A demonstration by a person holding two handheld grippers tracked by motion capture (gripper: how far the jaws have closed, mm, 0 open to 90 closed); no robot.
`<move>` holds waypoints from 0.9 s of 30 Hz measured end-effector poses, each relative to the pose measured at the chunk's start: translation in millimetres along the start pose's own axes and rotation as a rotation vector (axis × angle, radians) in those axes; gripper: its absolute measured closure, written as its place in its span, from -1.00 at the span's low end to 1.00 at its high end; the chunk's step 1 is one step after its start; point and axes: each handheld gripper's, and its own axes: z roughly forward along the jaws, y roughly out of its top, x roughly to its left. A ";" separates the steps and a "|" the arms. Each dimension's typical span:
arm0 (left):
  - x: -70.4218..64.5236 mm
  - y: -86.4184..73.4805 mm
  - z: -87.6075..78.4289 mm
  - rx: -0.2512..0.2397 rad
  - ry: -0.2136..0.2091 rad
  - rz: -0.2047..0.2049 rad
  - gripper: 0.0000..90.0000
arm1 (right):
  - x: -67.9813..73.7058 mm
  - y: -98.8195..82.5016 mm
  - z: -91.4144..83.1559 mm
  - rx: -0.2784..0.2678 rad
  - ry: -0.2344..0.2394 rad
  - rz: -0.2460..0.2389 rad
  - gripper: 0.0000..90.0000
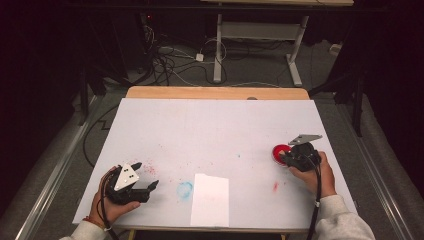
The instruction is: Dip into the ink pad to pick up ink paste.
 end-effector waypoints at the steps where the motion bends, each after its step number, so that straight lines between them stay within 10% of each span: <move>1: 0.1 0.1 -0.3 0.002 -0.001 0.004 -0.58 | -0.3 0.0 -0.2 0.002 0.004 0.002 0.70; 22: -1.3 0.6 -1.2 -0.006 0.001 0.010 -0.58 | 0.3 2.5 -1.3 0.015 -0.004 -0.001 0.70; 27: -1.2 0.8 -0.8 -0.005 0.001 0.010 -0.58 | -7.2 5.5 -18.6 -0.067 0.023 0.055 0.70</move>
